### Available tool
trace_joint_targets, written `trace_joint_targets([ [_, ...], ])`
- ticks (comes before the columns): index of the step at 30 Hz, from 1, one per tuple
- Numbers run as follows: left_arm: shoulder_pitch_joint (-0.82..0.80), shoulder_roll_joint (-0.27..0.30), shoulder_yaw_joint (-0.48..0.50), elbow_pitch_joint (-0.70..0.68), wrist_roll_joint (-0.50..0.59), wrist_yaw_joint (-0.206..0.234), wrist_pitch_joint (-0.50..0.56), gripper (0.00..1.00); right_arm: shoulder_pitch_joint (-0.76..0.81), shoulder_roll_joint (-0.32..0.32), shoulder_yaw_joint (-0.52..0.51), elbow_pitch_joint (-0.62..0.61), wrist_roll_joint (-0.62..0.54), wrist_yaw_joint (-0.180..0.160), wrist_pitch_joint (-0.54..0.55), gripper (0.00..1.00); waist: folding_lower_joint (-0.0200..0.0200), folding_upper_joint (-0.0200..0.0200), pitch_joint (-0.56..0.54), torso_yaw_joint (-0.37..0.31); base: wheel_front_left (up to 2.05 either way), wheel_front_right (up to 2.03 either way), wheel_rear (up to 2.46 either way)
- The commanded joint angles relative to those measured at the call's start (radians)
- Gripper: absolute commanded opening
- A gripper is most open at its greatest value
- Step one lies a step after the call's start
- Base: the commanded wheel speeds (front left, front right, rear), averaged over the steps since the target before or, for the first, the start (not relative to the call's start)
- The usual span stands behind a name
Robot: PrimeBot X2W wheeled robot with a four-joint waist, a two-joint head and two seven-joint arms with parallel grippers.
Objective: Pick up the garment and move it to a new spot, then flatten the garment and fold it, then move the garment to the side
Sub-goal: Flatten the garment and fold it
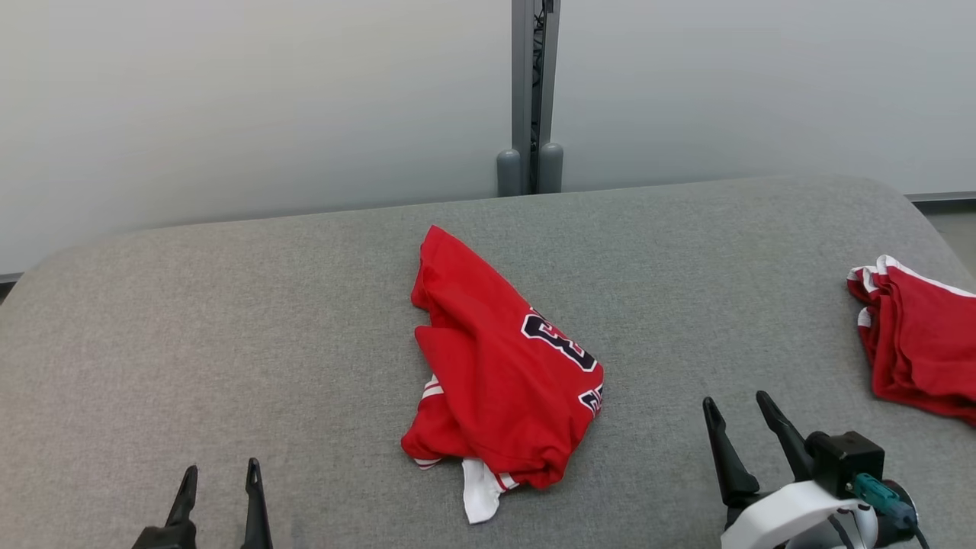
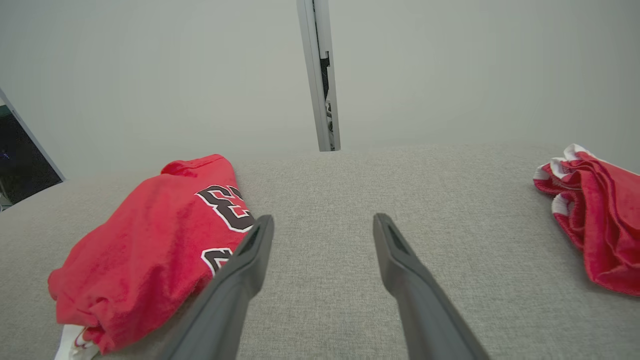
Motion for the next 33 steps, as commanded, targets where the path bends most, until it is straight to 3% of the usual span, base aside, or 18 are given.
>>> trace_joint_targets([
  [1,0.019,-0.005,0.019,-0.016,0.012,-0.006,-0.005,1.0,0.017,-0.006,-0.006,0.006,-0.006,0.0,0.0,1.0,0.0,-0.0001,-0.004,-0.002,0.0,0.0,0.0],
  [13,0.019,-0.035,0.063,-0.012,0.041,-0.041,-0.005,1.0,0.001,-0.005,0.034,0.004,-0.015,0.0,0.0,1.0,0.0,-0.0001,0.006,0.011,0.0,0.0,0.0],
  [25,0.005,-0.035,-0.004,0.012,0.003,-0.037,-0.005,1.0,-0.029,-0.006,0.299,0.006,0.037,0.0,0.0,1.0,0.0,-0.0001,0.046,0.124,0.0,0.0,0.0],
  [33,-0.015,-0.036,-0.035,0.014,-0.011,-0.033,-0.005,1.0,-0.046,-0.008,0.439,0.128,0.14,0.0,0.0,1.0,0.0,-0.0001,0.093,0.192,0.0,0.0,0.0],
])
